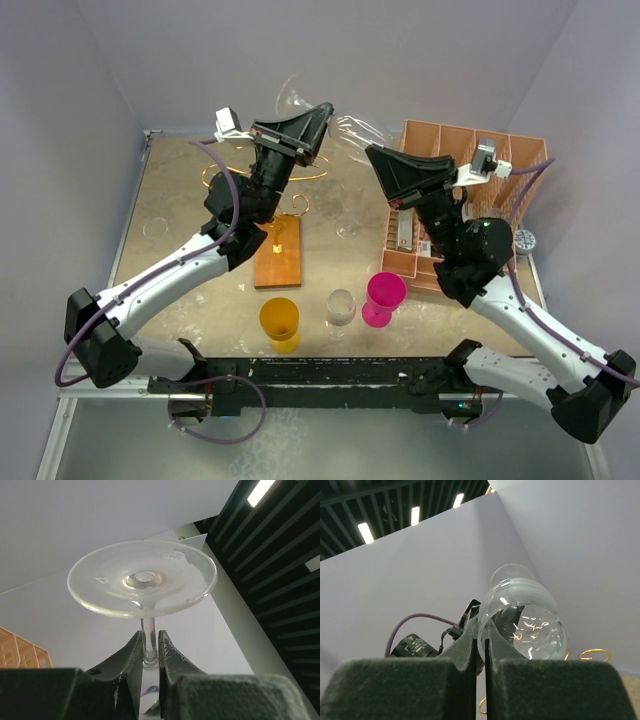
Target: Place the wine glass upside down on the wine glass rack
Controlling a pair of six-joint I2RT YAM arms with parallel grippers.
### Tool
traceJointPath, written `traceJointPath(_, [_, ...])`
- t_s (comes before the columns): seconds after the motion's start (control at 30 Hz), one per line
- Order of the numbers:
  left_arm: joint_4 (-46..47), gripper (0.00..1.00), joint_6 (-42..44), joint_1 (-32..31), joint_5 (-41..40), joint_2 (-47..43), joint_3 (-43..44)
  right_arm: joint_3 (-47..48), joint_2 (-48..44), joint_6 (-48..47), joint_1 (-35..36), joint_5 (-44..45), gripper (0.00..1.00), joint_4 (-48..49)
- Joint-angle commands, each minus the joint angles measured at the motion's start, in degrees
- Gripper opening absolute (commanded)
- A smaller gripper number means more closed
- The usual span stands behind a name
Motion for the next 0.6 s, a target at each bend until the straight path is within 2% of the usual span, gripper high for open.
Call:
traceJointPath(0.0, [0.26,0.0,5.36,-0.36,0.27,-0.62,5.47,-2.74,-0.67,3.53,0.23,-3.34,0.0,5.35])
traceJointPath(0.13, [-3.44,0.0,11.8,-0.26,1.97,-0.59,8.32,-3.6,-1.99,2.15,0.19,-2.38,0.0,1.64])
traceJointPath(0.17, [-4.81,0.0,13.7,-0.27,2.62,-0.65,9.13,-3.76,-2.6,1.57,0.2,-1.71,0.03,0.54])
traceJointPath(0.23, [-9.06,0.0,18.29,-0.17,3.78,-0.91,11.32,-3.85,-3.86,0.83,0.19,-0.63,0.12,-2.26])
traceJointPath(0.3, [-13.89,0.0,24.35,-0.1,5.28,-1.25,13.77,-3.79,-5.41,0.1,0.17,0.68,0.32,-6.34])
traceJointPath(0.4, [-23.23,0.0,33.2,-0.09,5.57,-2.59,17.37,-4.0,-7.96,-2.76,0.23,3.27,0.53,-12.83])
traceJointPath(0.47, [-29.46,0.0,39.21,0.03,5.04,-3.58,20.28,-4.37,-9.44,-3.6,0.22,4.76,0.62,-16.71])
traceJointPath(0.57, [-40.84,0.0,48.39,-0.01,4.31,-3.86,25.85,-4.91,-11.3,-3.95,0.22,5.77,0.65,-21.38])
